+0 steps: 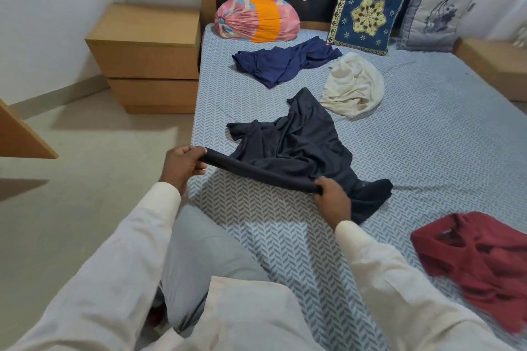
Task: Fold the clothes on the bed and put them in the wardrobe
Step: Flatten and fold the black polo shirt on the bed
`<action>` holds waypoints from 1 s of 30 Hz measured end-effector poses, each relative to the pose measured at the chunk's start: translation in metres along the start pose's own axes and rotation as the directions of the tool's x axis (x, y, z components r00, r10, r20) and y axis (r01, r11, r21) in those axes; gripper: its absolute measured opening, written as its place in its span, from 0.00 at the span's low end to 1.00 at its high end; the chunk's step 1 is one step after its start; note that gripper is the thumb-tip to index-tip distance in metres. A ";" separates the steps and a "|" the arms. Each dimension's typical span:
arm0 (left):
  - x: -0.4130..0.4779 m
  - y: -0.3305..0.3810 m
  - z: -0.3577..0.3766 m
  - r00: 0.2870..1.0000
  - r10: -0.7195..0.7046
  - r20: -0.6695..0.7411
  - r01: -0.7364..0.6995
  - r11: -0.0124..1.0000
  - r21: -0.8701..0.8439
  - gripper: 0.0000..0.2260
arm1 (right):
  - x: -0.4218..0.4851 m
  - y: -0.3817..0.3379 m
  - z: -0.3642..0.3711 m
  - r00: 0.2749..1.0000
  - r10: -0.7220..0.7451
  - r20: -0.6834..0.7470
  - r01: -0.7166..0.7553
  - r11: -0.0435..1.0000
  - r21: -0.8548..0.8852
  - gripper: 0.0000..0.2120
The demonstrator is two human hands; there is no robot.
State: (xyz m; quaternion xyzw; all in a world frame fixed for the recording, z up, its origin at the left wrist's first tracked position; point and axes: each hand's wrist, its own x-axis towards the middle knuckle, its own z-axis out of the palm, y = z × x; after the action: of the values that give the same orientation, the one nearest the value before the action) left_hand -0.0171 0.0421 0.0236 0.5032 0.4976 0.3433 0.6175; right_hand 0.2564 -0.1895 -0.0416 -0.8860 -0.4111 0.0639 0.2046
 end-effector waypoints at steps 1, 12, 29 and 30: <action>0.002 0.001 -0.002 1.000 0.002 -0.008 -0.002 1.000 0.013 0.05 | 0.000 0.014 -0.007 0.999 0.020 -0.047 -0.021 0.999 -0.030 0.06; -0.007 0.008 0.000 0.997 -0.057 0.059 0.066 0.983 -0.169 0.02 | 0.032 0.056 -0.088 0.893 0.283 0.349 -0.259 0.959 -0.113 0.07; -0.018 -0.048 0.003 0.995 0.084 0.061 -0.103 0.890 0.444 0.10 | 0.031 0.067 -0.055 0.981 0.024 0.192 -0.026 1.000 0.009 0.13; -0.018 -0.049 0.003 0.995 0.085 0.056 -0.101 0.893 0.439 0.10 | 0.032 0.067 -0.052 0.976 0.010 0.218 -0.005 1.000 -0.023 0.13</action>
State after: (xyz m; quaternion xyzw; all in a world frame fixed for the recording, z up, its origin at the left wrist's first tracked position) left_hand -0.0227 0.0123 -0.0187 0.6592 0.5269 0.2418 0.4790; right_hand 0.3389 -0.2198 -0.0204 -0.8774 -0.4286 0.1568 0.1482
